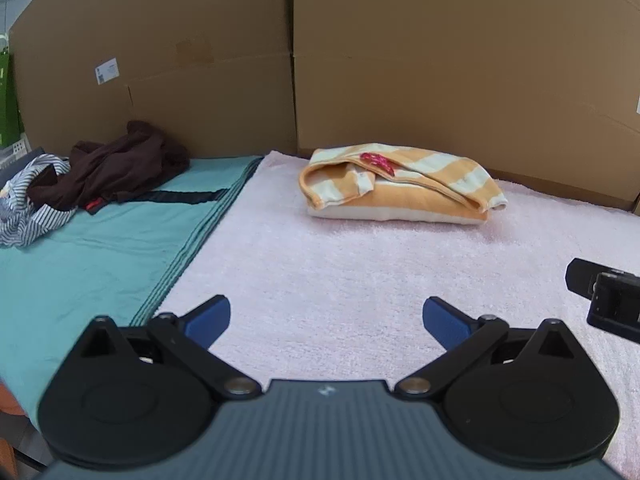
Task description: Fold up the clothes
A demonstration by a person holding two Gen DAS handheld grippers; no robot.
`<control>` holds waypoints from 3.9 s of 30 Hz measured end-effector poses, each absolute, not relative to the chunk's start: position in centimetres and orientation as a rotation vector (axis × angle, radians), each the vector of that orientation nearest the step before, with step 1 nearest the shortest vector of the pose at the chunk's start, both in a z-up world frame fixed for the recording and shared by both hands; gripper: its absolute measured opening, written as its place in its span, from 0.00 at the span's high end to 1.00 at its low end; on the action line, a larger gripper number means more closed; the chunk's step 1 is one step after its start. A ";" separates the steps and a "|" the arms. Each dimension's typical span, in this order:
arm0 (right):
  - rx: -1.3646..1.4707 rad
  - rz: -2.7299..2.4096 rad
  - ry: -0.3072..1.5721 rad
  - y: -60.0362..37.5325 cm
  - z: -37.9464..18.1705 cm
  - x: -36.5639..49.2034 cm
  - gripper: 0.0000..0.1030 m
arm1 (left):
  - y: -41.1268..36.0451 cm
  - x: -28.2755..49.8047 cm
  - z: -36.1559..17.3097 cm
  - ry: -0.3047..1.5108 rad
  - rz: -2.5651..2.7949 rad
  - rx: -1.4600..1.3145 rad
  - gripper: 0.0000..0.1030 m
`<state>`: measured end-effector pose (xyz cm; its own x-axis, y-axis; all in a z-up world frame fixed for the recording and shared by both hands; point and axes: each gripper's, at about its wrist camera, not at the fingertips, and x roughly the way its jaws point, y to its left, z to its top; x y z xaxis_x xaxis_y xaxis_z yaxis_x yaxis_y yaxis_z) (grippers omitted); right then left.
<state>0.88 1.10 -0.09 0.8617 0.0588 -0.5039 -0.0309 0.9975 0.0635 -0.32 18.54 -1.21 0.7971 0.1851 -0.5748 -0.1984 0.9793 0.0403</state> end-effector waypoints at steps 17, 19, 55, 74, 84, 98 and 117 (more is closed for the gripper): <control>0.044 0.088 0.549 0.6 -0.6 0.6 0.05 | 16.9 -0.3 -0.9 0.631 0.238 0.020 0.01; 0.053 0.094 0.557 0.4 -0.7 0.6 0.05 | 16.7 -0.4 -0.9 0.623 0.244 0.029 0.01; 0.077 -0.041 0.516 -1.9 -0.3 0.2 0.07 | 15.0 -0.6 -0.5 0.635 0.117 -0.030 0.01; 0.173 -0.271 0.506 -11.3 0.5 -1.6 0.07 | 5.3 0.9 -0.1 0.665 -0.054 0.088 0.01; 0.173 -0.270 0.536 -12.7 -0.2 -0.7 0.07 | 2.8 1.5 -1.5 0.696 -0.088 0.144 0.01; 0.139 -0.138 0.587 -9.3 -0.7 1.2 0.07 | 7.5 2.4 -1.9 0.714 0.035 0.086 0.01; 0.079 0.004 0.614 -3.6 -0.9 1.9 0.07 | 14.0 1.5 -2.2 0.720 0.161 0.020 0.01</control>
<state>1.86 -3.64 -0.88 0.8176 0.0268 -0.5751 0.0202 0.9970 0.0752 1.50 14.04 -2.18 0.7399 0.1533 -0.6551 -0.1396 0.9875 0.0734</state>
